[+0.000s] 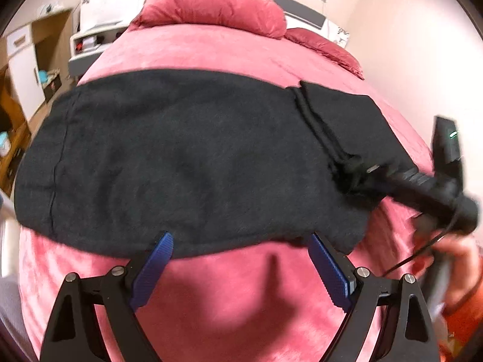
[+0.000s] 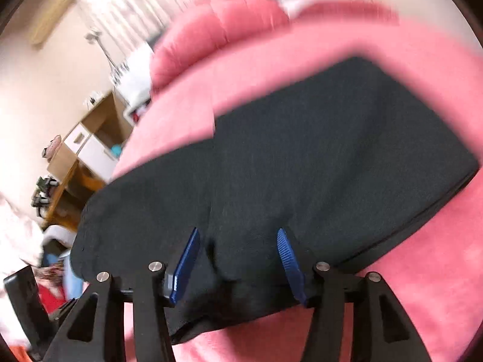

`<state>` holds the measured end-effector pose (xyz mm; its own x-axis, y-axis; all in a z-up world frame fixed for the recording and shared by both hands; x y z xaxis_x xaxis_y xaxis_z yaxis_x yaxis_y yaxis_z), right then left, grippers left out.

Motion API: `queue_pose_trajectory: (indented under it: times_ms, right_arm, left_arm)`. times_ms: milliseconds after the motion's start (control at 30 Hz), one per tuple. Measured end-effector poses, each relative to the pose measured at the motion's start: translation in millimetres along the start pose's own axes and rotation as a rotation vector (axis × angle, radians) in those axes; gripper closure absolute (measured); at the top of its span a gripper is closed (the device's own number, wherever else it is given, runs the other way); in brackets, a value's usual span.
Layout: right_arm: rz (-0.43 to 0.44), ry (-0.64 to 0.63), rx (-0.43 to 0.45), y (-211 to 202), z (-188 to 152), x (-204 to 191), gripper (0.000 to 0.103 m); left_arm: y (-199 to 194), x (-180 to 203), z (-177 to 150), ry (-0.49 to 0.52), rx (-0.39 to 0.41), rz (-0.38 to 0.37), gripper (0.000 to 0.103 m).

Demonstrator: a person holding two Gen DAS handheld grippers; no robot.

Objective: Fold large clothes

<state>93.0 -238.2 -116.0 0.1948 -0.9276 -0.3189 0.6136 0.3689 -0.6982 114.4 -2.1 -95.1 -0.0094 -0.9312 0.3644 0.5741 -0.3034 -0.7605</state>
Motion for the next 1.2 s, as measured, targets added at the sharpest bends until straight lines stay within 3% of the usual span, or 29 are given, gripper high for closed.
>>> queue_pose_trajectory:
  times_ms: [67,167,233,333,467,567,633,667,733,767,800,833,867,1033,1200]
  right_arm:
    - [-0.044,-0.078,0.032,0,-1,-14,0.036]
    - [0.010,-0.073,0.104,-26,1,-16,0.037]
    - [0.040,0.016,0.199,-54,0,2,0.037]
    - [0.013,0.216,0.298,-86,-16,45,0.037]
    - [-0.146,0.377,0.304,-103,-46,100,0.037]
    - [-0.160,0.498,0.311,-107,-60,138,0.037]
    - [-0.128,0.531,0.311,-93,-55,156,0.037]
    - [-0.101,0.534,0.312,-88,-51,161,0.037]
    - [-0.060,0.548,0.339,-78,-39,169,0.037]
    - [-0.039,0.573,0.364,-75,-36,176,0.037]
    - [-0.037,0.587,0.375,-61,-34,185,0.037]
    - [-0.039,0.603,0.389,-60,-35,191,0.037]
    - [-0.055,0.617,0.390,-58,-35,198,0.037]
    - [-0.064,0.581,0.433,-44,-21,199,0.034]
    - [0.011,0.580,0.484,-47,-20,209,0.035]
  left_arm:
    - [-1,11,7,0.026,0.021,-0.004,0.012]
    - [4,27,16,0.057,0.041,-0.008,0.012]
    - [12,40,23,0.078,0.044,-0.014,0.012]
    - [23,69,35,0.105,0.050,-0.033,0.012]
    - [34,122,52,0.180,0.093,-0.075,0.012]
    - [53,168,57,0.303,0.124,-0.079,0.012]
    - [74,190,56,0.419,0.131,-0.028,0.012]
    - [89,195,54,0.482,0.130,0.038,0.013]
    - [121,179,53,0.539,0.099,0.216,0.027]
    - [127,168,54,0.511,0.070,0.215,0.026]
    - [126,153,57,0.425,0.064,0.141,0.022]
    - [126,141,59,0.359,0.056,0.120,0.012]
    - [128,127,59,0.308,0.034,0.145,0.011]
    - [130,115,52,0.313,0.050,0.120,0.008]
    - [128,110,43,0.288,0.081,0.100,0.007]
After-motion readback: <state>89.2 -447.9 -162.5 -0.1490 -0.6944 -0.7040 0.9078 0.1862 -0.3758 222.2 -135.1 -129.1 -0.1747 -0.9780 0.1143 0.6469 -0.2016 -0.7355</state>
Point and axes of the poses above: each gripper's, at about its wrist camera, not at the fingertips, and y roughly the way its jaws point, x to its right, z to its top, the point moved 4 cm from there along y, roughly the way its jaws point, and after that the axes turned 15 degrees about -y, right-handed, at the moved point
